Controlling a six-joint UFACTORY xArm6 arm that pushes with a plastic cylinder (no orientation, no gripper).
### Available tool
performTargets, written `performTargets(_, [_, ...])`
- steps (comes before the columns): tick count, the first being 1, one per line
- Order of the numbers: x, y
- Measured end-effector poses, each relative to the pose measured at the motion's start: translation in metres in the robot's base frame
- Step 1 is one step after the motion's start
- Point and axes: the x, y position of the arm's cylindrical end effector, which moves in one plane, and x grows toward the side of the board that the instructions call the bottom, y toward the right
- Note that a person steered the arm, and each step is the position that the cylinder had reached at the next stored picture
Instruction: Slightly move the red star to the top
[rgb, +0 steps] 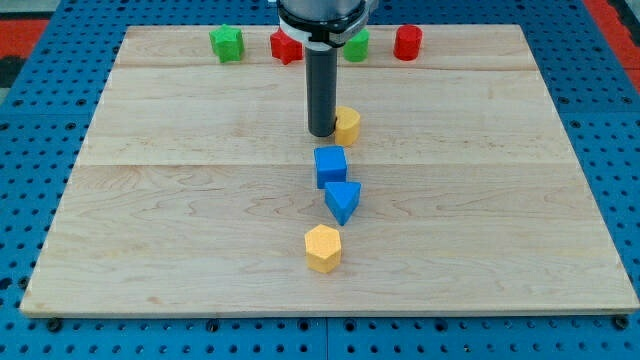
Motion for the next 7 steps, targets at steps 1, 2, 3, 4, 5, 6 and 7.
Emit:
performTargets(1, [0.000, 0.000])
performTargets(2, [0.000, -0.006])
performTargets(3, [-0.003, -0.040])
performTargets(4, [-0.015, -0.064])
performTargets(5, [-0.022, -0.072])
performTargets(6, [-0.022, -0.072])
performTargets(7, [-0.021, -0.072])
